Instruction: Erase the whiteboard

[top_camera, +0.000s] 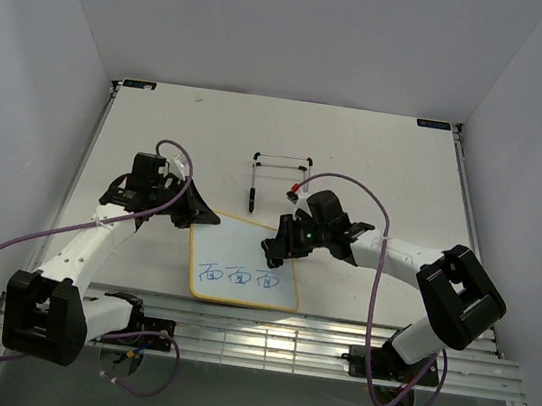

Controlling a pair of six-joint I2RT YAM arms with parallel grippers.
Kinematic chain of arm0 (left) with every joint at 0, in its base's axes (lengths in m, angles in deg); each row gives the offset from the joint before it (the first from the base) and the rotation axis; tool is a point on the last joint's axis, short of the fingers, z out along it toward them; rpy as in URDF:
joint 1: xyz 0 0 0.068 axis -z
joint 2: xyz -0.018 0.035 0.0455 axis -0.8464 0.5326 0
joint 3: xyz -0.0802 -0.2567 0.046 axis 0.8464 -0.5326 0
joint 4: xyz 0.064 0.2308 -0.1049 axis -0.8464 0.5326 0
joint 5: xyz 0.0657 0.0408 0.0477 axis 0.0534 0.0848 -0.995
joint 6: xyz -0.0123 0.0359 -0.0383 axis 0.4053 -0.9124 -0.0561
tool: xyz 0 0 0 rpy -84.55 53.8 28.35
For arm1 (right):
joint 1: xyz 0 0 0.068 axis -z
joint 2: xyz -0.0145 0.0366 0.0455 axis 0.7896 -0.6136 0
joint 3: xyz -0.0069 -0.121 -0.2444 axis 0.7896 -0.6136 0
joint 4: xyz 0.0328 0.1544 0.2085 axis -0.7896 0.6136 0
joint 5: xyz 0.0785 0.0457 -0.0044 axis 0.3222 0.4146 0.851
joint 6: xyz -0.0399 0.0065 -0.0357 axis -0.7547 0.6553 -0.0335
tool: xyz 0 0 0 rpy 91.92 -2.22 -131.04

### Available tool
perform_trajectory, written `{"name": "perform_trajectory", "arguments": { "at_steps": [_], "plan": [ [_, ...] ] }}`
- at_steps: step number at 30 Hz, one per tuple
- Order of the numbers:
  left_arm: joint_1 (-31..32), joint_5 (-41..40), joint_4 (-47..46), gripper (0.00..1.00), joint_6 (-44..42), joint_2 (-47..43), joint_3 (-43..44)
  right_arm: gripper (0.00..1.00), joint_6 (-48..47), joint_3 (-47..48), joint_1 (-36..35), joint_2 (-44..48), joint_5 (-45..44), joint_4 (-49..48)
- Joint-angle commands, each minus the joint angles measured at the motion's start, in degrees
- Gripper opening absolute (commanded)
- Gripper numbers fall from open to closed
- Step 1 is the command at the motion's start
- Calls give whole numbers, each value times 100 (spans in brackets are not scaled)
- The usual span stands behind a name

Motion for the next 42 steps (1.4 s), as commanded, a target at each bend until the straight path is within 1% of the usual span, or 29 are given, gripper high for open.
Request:
{"name": "perform_trajectory", "arguments": {
  "at_steps": [1, 5, 8, 13, 18, 20, 23, 26, 27, 29, 32, 35, 38, 41, 42],
  "plan": [
    [122, -2349, -169, 0, -1214, 119, -138, 8, -312, -106, 222, -655, -677, 795],
    [122, -2305, -169, 0, -1240, 128, -139, 8, -453, 281, 239, -876, -668, 1085],
    [122, -2331, -160, 0, -1240, 102, -156, 8, -496, 535, 283, -911, -923, 1313],
    [122, -2314, -160, 0, -1258, 102, -156, 8, -654, 651, 696, -999, -1046, 1472],
    [122, -2252, -169, 0, -1284, 66, -147, 8, -1059, 616, 1091, -1385, -669, 1393],
    [122, -2252, -160, 0, -1284, 66, -147, 8, -1129, 607, 1101, -1482, -546, 1358],
    [122, -2243, -169, 0, -1284, 93, -139, 8, -1025, 510, 1083, -1343, -116, 1112],
    [122, -2252, -160, 0, -1284, 128, -138, 8, -849, 493, 908, -1026, 183, 892],
    [122, -2261, -160, 0, -1276, 137, -138, 8, -787, 501, 751, -921, 228, 753],
    [122, -2287, -161, 0, -1258, 128, -139, 8, -603, 545, 557, -675, 237, 672],
    [122, -2331, -169, 0, -1240, 110, -139, 8, -269, 685, 56, -490, 141, 488],
    [122, -2384, -161, 0, -1205, 102, -147, 8, 65, 974, -794, -437, -87, 347],
    [122, -2428, -161, 0, -1188, 110, -147, 8, 451, 1291, -1280, -454, -298, 66],
    [122, -2472, -152, 0, -1170, 102, -147, 8, 741, 1624, -2026, -481, -570, -48],
    [122, -2498, -152, 0, -1170, 102, -147, 8, 786, 1705, -2150, -481, -615, -49]
  ]
}}
